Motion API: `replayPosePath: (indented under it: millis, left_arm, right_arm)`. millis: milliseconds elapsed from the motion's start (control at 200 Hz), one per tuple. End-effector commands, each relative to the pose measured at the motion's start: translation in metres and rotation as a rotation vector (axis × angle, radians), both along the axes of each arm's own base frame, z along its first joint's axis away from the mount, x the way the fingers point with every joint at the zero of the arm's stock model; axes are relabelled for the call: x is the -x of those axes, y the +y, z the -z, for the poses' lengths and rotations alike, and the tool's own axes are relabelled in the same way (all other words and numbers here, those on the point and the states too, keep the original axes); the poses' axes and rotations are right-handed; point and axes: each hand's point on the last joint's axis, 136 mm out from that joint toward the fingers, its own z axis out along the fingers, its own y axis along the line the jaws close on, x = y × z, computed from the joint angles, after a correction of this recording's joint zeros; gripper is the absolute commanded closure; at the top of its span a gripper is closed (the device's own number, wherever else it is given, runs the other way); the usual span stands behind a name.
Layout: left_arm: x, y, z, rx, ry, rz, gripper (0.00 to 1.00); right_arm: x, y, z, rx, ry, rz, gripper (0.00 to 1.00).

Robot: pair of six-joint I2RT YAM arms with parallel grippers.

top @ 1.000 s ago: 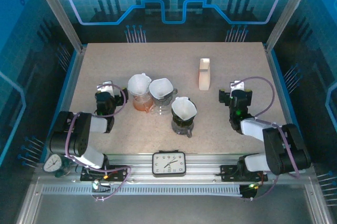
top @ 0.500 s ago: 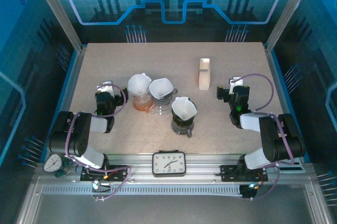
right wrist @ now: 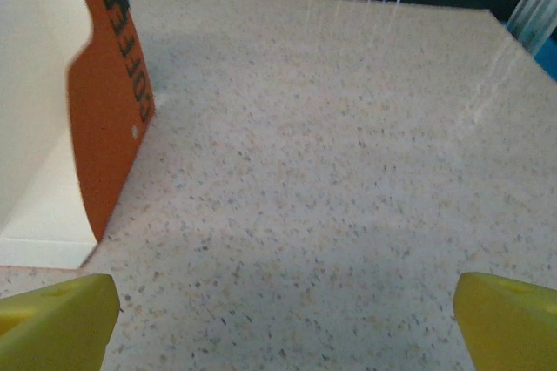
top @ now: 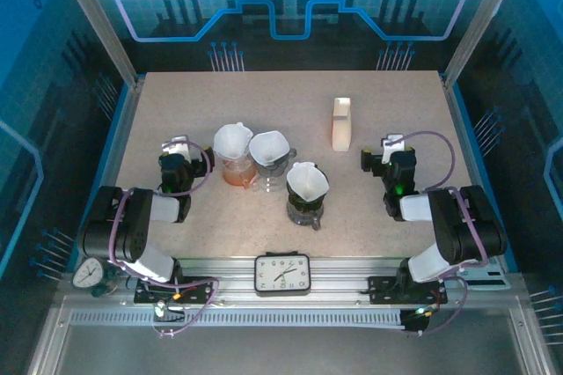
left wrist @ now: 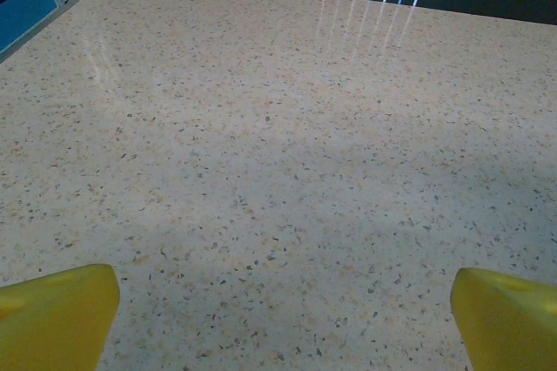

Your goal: Place the coffee filter in the dripper

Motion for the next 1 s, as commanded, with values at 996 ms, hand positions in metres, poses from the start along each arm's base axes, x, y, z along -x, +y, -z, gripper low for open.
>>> replayPosePath:
  millis: [996]
  left_arm:
    - [-0.005, 0.0, -0.012, -0.021, -0.045, 0.0, 0.01]
  right_arm:
    - [-0.007, -0.003, -0.007, -0.032, -0.018, -0.032, 0.0]
